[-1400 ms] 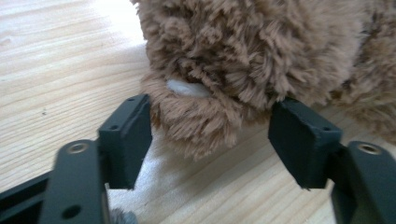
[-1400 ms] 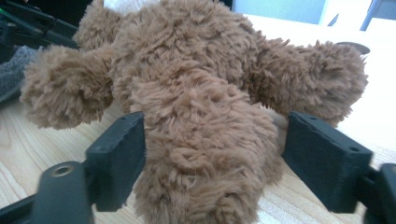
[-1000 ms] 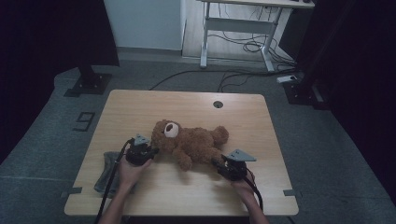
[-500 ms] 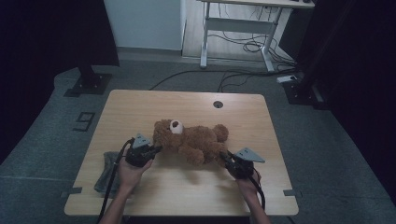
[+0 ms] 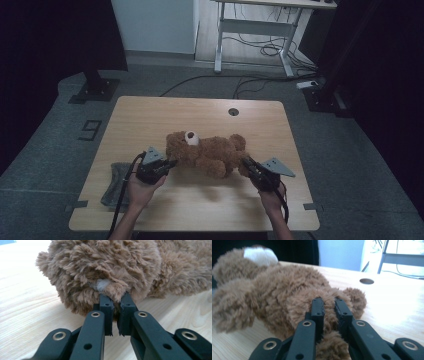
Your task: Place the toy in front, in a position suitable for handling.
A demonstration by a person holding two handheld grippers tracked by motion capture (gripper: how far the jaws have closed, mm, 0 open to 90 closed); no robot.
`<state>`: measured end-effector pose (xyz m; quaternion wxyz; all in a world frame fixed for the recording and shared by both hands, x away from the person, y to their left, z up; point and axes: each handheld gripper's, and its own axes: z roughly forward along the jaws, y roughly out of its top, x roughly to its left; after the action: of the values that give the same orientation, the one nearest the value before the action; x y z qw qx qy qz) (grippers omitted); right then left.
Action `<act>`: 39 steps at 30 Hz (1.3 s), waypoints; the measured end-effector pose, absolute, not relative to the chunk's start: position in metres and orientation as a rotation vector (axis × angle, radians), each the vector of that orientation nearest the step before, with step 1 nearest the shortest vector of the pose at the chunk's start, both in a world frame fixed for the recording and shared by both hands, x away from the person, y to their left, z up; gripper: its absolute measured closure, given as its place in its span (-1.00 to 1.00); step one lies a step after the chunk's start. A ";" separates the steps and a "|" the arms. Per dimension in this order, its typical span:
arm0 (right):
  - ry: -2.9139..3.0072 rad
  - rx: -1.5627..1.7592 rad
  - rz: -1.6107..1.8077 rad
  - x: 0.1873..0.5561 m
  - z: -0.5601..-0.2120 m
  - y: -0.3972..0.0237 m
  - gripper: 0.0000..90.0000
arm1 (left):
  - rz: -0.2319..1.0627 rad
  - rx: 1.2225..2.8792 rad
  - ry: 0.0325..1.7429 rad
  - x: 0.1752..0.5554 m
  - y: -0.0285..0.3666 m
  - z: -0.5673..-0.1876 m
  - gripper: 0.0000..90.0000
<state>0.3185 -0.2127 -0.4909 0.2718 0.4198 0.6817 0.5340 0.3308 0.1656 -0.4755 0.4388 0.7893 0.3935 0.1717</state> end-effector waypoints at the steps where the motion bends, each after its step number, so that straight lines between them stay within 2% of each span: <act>1: 1.835 1.130 1.438 0.318 -0.491 -0.213 0.80 | 0.427 1.962 0.978 0.331 0.166 -0.476 0.86; 13: 1.817 1.149 1.456 0.315 -0.488 -0.235 0.81 | 0.358 2.029 0.950 0.323 0.147 -0.490 0.86; 28: 1.886 1.148 1.468 0.315 -0.500 -0.232 0.79 | 0.321 2.056 1.012 0.330 0.153 -0.504 0.81; 29: 1.886 1.148 1.471 0.316 -0.500 -0.233 0.79 | 0.319 2.055 1.014 0.331 0.154 -0.503 0.78; 35: 1.893 1.148 1.475 0.315 -0.502 -0.233 0.73 | 0.366 2.051 1.043 0.328 0.160 -0.494 -0.01; 37: 1.896 1.147 1.477 0.315 -0.502 -0.233 0.72 | 0.364 2.048 1.048 0.325 0.165 -0.488 -0.13; 39: 1.907 1.145 1.484 0.315 -0.503 -0.233 0.69 | 0.393 2.037 1.066 0.320 0.170 -0.484 -0.17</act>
<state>0.3150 -0.2332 -0.5031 0.2317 0.4167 0.6937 0.5398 0.3198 0.1701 -0.4844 0.3938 0.8027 0.4201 0.1551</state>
